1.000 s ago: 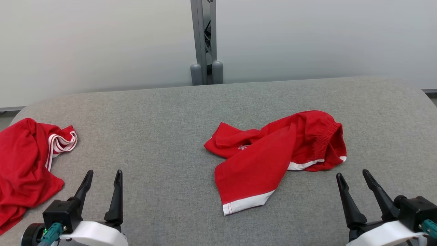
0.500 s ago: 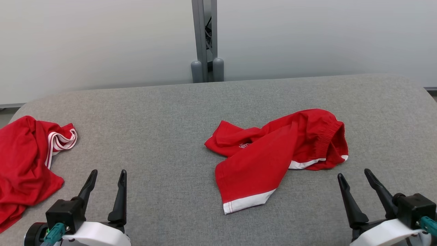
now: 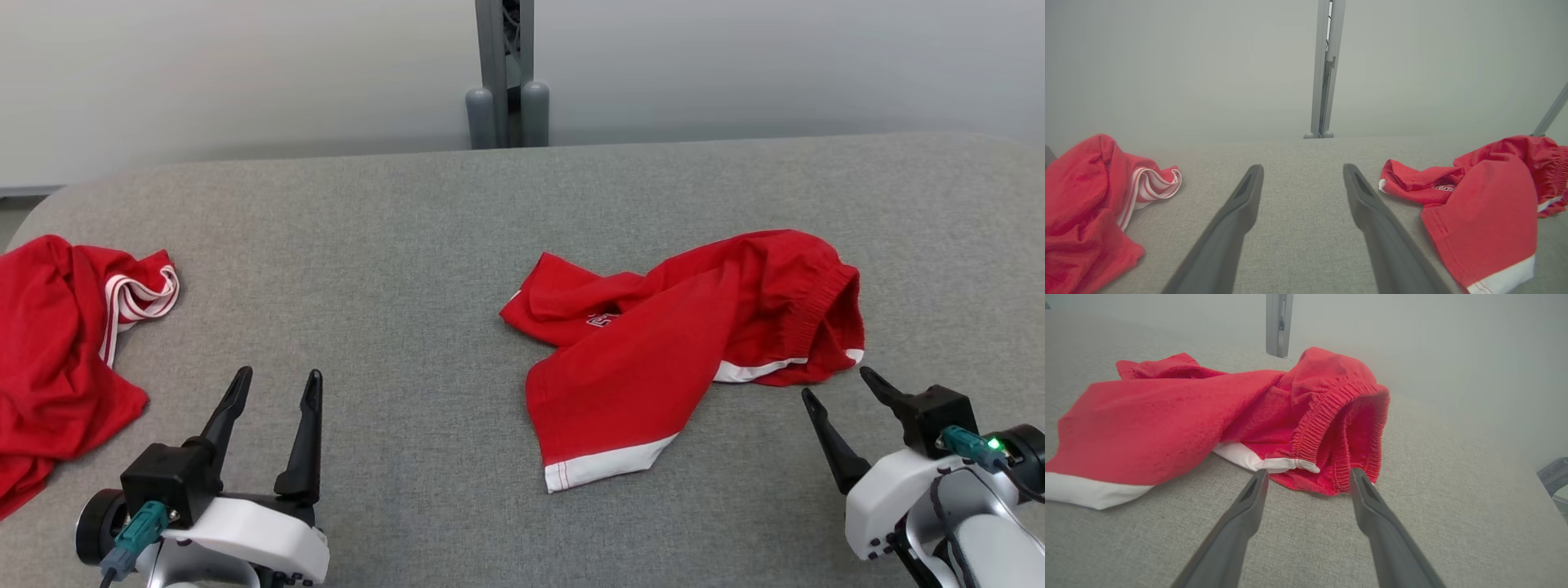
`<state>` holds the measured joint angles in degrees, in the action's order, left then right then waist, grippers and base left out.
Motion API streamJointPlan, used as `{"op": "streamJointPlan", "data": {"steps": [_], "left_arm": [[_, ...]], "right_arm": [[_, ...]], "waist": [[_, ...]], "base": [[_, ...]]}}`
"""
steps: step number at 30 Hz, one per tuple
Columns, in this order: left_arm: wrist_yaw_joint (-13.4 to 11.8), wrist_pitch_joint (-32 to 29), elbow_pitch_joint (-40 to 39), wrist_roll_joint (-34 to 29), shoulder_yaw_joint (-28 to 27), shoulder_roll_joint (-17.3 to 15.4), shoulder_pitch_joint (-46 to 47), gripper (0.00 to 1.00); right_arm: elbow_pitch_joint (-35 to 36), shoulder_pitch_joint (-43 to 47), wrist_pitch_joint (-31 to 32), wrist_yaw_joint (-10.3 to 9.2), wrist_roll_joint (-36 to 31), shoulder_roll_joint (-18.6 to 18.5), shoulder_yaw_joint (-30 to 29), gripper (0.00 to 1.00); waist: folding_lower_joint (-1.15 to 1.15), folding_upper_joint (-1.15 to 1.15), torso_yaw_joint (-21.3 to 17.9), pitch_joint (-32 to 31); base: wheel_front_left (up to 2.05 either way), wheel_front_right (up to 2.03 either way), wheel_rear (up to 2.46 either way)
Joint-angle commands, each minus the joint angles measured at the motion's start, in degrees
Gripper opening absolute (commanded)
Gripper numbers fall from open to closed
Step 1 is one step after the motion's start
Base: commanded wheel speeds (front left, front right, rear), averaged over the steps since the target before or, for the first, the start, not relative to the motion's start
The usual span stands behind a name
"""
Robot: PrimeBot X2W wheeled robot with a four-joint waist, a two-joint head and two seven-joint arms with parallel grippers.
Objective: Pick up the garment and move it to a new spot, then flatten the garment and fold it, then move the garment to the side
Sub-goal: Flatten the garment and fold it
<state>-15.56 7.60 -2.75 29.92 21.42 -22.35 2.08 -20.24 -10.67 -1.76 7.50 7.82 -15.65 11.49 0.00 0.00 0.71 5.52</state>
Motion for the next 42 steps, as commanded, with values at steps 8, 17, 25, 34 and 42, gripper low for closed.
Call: {"op": "streamJointPlan", "data": {"steps": [8, 17, 25, 34, 42], "left_arm": [[1.63, 1.15, 2.13, 0.31, 0.74, 0.93, 3.61, 1.0], [2.51, 2.06, 3.84, 0.29, 1.24, 1.48, 5.83, 1.0], [2.03, 2.63, 4.64, 0.79, 0.81, 1.14, 4.7, 1.0], [1.64, 2.91, 4.14, 1.06, 0.58, 0.63, 3.91, 1.0], [1.58, 3.1, 4.2, 1.25, 1.0, 0.98, 4.44, 1.0]], "right_arm": [[-12.43, -9.74, -3.61, -0.02, 1.45, -1.25, 4.16, 1.0], [-21.56, -17.59, -6.71, -0.02, 5.51, -0.84, 11.07, 0.0], [-15.76, -17.44, -2.74, -0.02, 14.63, -2.17, 18.79, 0.0], [6.61, -11.62, 12.49, -0.02, 27.02, -10.53, 21.02, 0.0], [23.84, -2.89, 24.17, -0.02, 36.82, -13.15, 8.16, 0.0]], "waist": [[0.0, 0.0, 2.66, 3.98], [0.0, 0.0, 3.1, 6.08], [0.0, 0.0, 0.39, 5.8], [0.0, 0.0, -2.8, 5.1], [0.0, 0.0, -3.22, 5.38]], "base": [[0.0, 0.0, 0.0], [0.0, 0.0, 0.0], [0.0, 0.0, 0.0], [0.0, 0.0, 0.0], [0.0, 0.0, 0.0]]}}
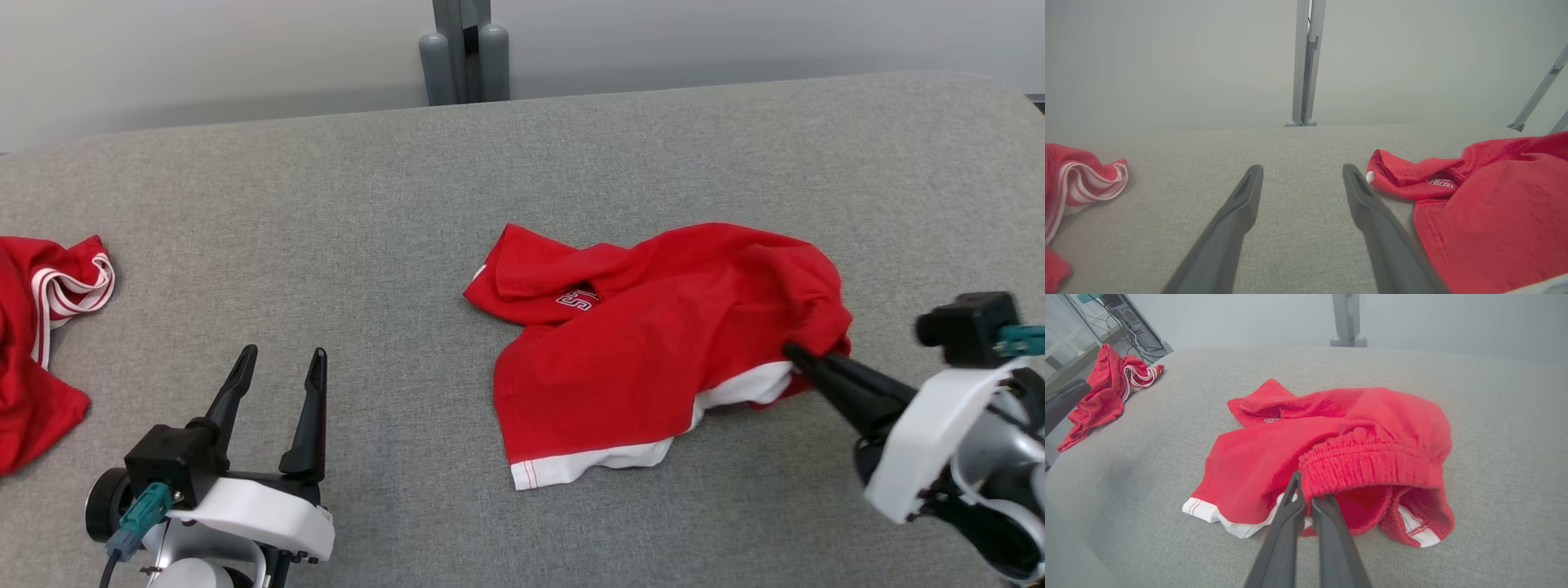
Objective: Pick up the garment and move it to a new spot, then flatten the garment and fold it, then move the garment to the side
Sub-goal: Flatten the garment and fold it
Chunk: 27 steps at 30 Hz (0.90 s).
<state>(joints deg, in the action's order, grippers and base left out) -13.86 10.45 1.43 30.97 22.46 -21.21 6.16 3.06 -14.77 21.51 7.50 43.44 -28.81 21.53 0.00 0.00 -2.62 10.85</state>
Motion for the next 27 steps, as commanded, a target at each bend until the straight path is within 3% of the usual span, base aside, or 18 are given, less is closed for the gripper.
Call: {"op": "streamJointPlan", "data": {"steps": [1, 7, 15, 16, 17, 18, 27], "left_arm": [[-0.04, 0.23, 0.08, 0.21, 0.05, -0.14, 0.45, 1.0], [0.43, 0.4, 0.58, 0.41, 0.4, 0.11, 1.33, 1.0], [0.74, 0.45, 1.26, 0.76, 0.68, 0.23, 1.85, 1.0], [0.81, 0.37, 1.34, 0.72, 0.76, 0.23, 1.92, 1.0], [0.77, 0.32, 1.42, 0.76, 0.82, 0.22, 2.01, 1.0], [0.81, 0.27, 1.46, 0.79, 0.86, 0.19, 2.11, 1.0], [0.13, -0.15, 1.62, 1.59, 0.27, -0.39, 1.05, 1.0]], "right_arm": [[1.09, 1.9, 1.55, -0.02, 1.21, 0.06, -3.7, 0.0], [-1.32, 5.39, 5.56, -0.02, 0.37, 1.38, -10.07, 0.0], [-10.32, 5.3, 0.85, -0.01, -1.72, 4.12, -11.7, 0.0], [-11.3, 4.94, -0.25, -0.01, -1.02, 5.13, -11.98, 0.35], [-12.32, 4.85, -0.91, -0.01, -0.13, 5.92, -12.2, 0.78], [-13.1, 4.9, -1.76, -0.01, 0.02, 6.11, -12.54, 1.0], [-15.13, 8.79, -9.8, -0.01, 0.34, 9.5, -22.03, 1.0]], "waist": [[0.0, 0.0, 0.21, 0.09], [0.0, 0.0, 1.24, 0.36], [0.0, 0.0, 1.98, 0.39], [0.0, 0.0, 2.04, 0.36], [0.0, 0.0, 2.1, 0.31], [0.0, 0.0, 2.15, 0.26], [0.0, 0.0, 1.44, -1.47]], "base": [[0.0, 0.0, 0.0], [0.0, 0.0, 0.0], [0.0, 0.0, 0.0], [0.0, 0.0, 0.0], [0.0, 0.0, 0.0], [0.0, 0.0, 0.0], [0.0, 0.0, 0.0]]}}
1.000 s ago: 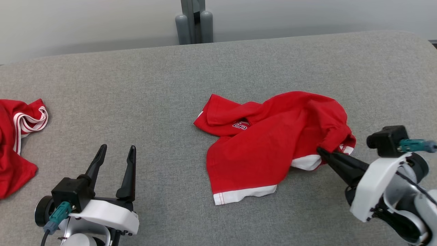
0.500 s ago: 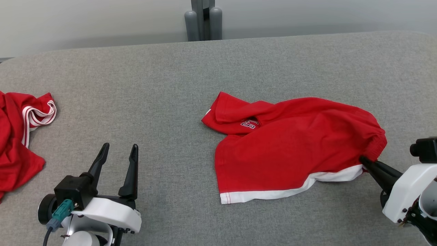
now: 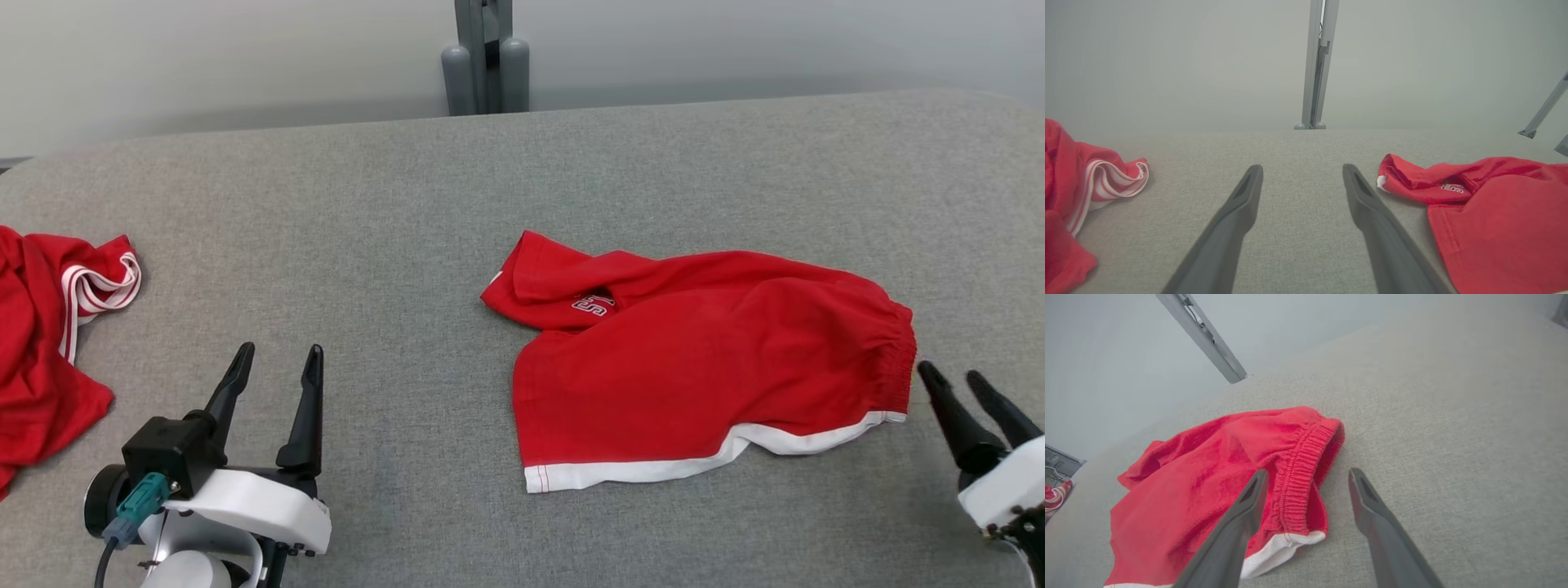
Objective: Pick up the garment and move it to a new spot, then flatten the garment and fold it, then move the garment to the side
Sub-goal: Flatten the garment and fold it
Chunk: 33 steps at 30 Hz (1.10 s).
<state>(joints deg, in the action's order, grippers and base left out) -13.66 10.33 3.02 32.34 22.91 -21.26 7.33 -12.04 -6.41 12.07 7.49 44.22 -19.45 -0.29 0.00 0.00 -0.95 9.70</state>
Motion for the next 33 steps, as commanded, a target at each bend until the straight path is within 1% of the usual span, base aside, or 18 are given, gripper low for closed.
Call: {"op": "streamJointPlan", "data": {"steps": [1, 3, 6, 11, 14, 19, 21, 24, 26, 33], "left_arm": [[-0.22, -0.05, -0.03, 0.25, -0.32, -0.52, -0.24, 1.0], [-0.52, -0.14, -0.3, 0.28, -0.6, -0.83, -0.35, 1.0], [-1.0, 0.1, -0.75, 0.22, -1.13, -1.27, -0.63, 1.0], [-1.92, 0.36, -1.51, 0.03, -2.27, -2.26, -0.33, 1.0], [-2.28, 0.32, -2.04, 0.73, -2.85, -2.34, -0.88, 1.0], [-3.18, 0.33, -2.89, 0.48, -3.07, -2.73, -2.26, 1.0], [-3.38, 0.54, -2.75, 0.63, -3.08, -2.78, -3.11, 1.0], [-3.74, 0.45, -2.82, 0.93, -2.83, -2.68, -4.41, 1.0], [-4.15, 0.16, -2.92, 0.88, -2.66, -2.82, -5.16, 1.0], [-4.76, -0.62, -3.25, 0.34, -2.19, -3.62, -6.67, 1.0]], "right_arm": [[0.22, 0.98, -1.28, 0.0, -0.97, 0.77, -1.63, 1.0], [1.24, 1.3, -3.82, 0.0, -2.33, 2.25, -5.13, 1.0], [3.49, 1.04, -7.43, 0.0, -5.95, 4.86, -8.76, 1.0], [8.44, -1.12, -11.95, 0.0, -14.18, 8.78, -9.99, 1.0], [10.07, -2.02, -12.72, 0.0, -18.93, 10.81, -7.46, 1.0], [10.99, -1.16, -13.49, -0.01, -25.26, 12.28, -1.9, 1.0], [10.97, -0.22, -14.13, -0.01, -27.51, 12.66, -0.8, 1.0], [11.13, 1.54, -14.79, -0.01, -29.68, 13.53, 0.4, 1.0], [10.98, 3.05, -14.78, -0.01, -29.84, 14.29, 1.03, 1.0], [10.92, 6.64, -14.12, -0.01, -31.86, 15.35, 1.23, 1.0]], "waist": [[0.0, 0.0, -0.34, -0.66], [0.0, 0.0, -0.56, -1.21], [0.0, 0.0, -0.97, -2.18], [0.0, 0.0, -1.07, -3.56], [0.0, 0.0, -0.85, -4.58], [0.0, 0.0, 0.2, -6.16], [0.0, 0.0, 0.66, -6.94], [0.0, 0.0, 1.32, -7.93], [0.0, 0.0, 1.59, -8.67], [0.0, 0.0, 1.93, -10.19]], "base": [[0.0, 0.0, 0.0], [0.0, 0.0, 0.0], [0.0, 0.0, 0.0], [0.0, 0.0, 0.0], [0.0, 0.0, 0.0], [0.0, 0.0, 0.0], [0.0, 0.0, 0.0], [0.0, 0.0, 0.0], [0.0, 0.0, 0.0], [0.0, 0.0, 0.0]]}}
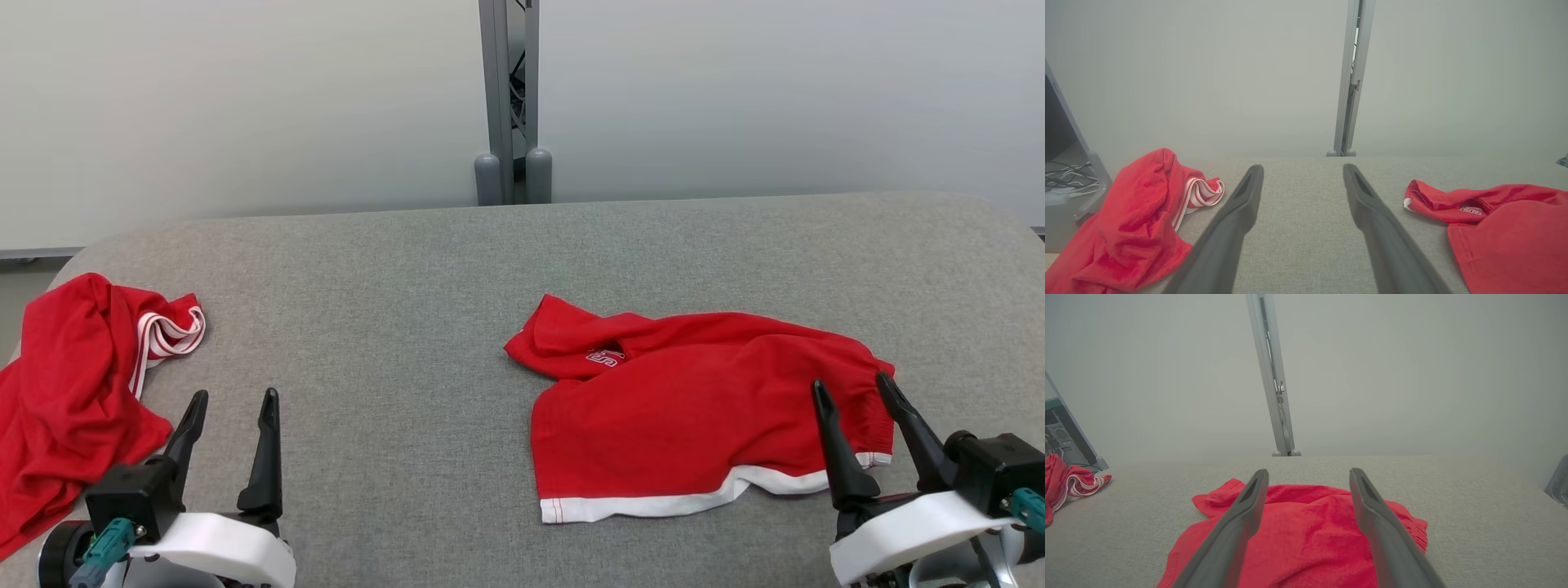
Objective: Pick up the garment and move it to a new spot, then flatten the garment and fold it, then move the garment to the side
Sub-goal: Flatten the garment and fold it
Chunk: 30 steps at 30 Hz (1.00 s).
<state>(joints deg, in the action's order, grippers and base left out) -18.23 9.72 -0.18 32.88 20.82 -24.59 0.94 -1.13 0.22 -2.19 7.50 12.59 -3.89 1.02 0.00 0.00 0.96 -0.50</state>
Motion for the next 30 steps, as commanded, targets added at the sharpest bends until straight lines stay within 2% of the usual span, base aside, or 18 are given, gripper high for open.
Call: {"op": "streamJointPlan", "data": {"steps": [1, 18, 22, 30], "left_arm": [[-0.22, -0.1, -0.07, -0.2, -0.02, -0.35, -0.35, 1.0], [-0.22, -1.51, -0.78, 0.06, 1.06, -0.94, 0.2, 1.0], [2.33, -5.6, -1.56, 0.85, 4.36, -0.74, 0.96, 1.0], [9.61, -16.07, -3.0, 3.18, 13.69, 1.11, 3.39, 1.0]], "right_arm": [[0.19, 0.39, 0.19, -0.02, -0.31, -0.06, -0.17, 1.0], [1.22, 1.92, 1.61, -0.02, -0.92, 0.84, -0.13, 1.0], [0.84, 2.29, 2.96, -0.02, -1.13, 0.83, -0.21, 1.0], [1.74, 5.16, 7.02, -0.01, -1.84, -0.71, -1.55, 1.0]], "waist": [[0.0, 0.0, 0.06, -0.09], [0.0, 0.0, 0.07, -0.28], [0.0, 0.0, 0.11, -0.02], [0.0, 0.0, -1.31, 2.52]], "base": [[0.0, 0.0, 0.0], [0.0, 0.0, 0.0], [0.0, 0.0, 0.0], [0.0, 0.0, 0.0]]}}
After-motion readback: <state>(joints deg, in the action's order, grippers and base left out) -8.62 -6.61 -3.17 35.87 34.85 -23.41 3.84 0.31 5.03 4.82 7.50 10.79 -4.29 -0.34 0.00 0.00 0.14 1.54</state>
